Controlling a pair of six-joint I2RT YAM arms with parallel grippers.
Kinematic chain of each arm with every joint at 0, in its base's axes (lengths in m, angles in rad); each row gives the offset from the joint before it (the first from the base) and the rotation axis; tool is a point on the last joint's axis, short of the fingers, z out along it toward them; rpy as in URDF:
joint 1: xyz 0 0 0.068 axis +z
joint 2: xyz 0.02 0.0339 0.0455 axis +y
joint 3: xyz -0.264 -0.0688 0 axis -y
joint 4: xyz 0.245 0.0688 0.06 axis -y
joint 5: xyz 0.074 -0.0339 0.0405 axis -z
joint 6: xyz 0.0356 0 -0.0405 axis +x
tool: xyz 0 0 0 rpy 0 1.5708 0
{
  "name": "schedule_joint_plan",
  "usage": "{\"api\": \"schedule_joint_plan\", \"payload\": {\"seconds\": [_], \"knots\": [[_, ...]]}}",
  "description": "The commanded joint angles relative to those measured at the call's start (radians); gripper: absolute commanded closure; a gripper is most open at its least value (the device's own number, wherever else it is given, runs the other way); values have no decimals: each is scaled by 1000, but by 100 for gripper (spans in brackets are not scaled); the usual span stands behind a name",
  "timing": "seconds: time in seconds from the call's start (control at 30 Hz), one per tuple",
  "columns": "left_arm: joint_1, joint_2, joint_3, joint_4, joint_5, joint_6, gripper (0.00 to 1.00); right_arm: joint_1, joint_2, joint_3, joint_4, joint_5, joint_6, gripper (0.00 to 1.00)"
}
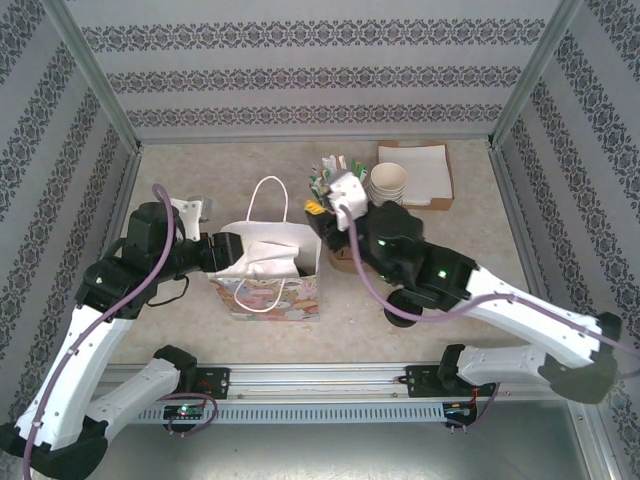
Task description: Pack the takeout coffee
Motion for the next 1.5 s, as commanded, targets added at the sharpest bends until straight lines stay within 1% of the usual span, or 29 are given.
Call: {"api": "schedule_joint_plan", "payload": {"seconds": [0.0,0.03,0.17,0.27,0.3,0.33,0.37,0.43,0.47,0.5,0.53,0.67,0.73,0.8,0.87,0.97,1.0,1.1,1.2,1.27,1.3,1.33,1.37,1.47], "knots": [[-13,-58,45,140,-97,38,16,-44,-118,-94,116,121,-60,54],[-13,-72,44,171,-149,60,1,-67,-159,-126,118,129,-51,51],[-13,-123,-7,313,-383,140,0,-171,-307,-236,128,146,-20,36],[-13,-150,-106,497,-562,234,0,-263,-396,-317,140,173,-25,26],[-13,-152,-154,575,-640,276,0,-298,-418,-343,139,173,-23,21],[-12,-146,-202,659,-735,320,0,-343,-433,-365,139,171,-19,18],[-12,-137,-242,733,-814,362,0,-385,-443,-387,136,168,-10,16],[3,-96,-321,900,-967,444,0,-490,-459,-429,128,152,30,9],[16,-77,-344,951,-1005,449,0,-541,-462,-449,127,137,46,9],[34,-53,-361,977,-1035,424,0,-602,-462,-472,129,112,67,7],[57,-33,-371,978,-1045,380,0,-665,-458,-493,135,79,88,4],[149,61,-403,947,-1003,265,0,-895,-416,-590,173,-51,194,2],[200,98,-450,988,-995,241,0,-977,-392,-649,226,-101,233,2],[263,130,-488,994,-976,186,0,-1028,-366,-705,287,-119,245,2],[322,167,-519,990,-924,135,0,-1060,-334,-756,349,-119,228,2],[367,247,-570,1038,-892,108,0,-1086,-281,-794,384,-134,210,2],[368,274,-587,1067,-892,116,0,-1089,-263,-800,395,-134,217,2],[368,390,-674,1268,-849,203,0,-1092,-194,-831,478,-159,194,2],[368,483,-734,1401,-847,206,0,-1101,-122,-843,522,-167,164,2],[370,536,-767,1506,-837,250,0,-1108,-80,-843,548,-183,155,2],[370,533,-755,1472,-834,246,0,-1109,-61,-843,575,-187,153,2],[370,534,-753,1476,-805,277,0,-1110,-37,-879,611,-197,153,2],[370,543,-762,1522,-803,305,0,-1111,-18,-889,640,-207,153,2],[371,544,-775,1558,-845,320,0,-1111,33,-902,700,-213,146,2]]}}
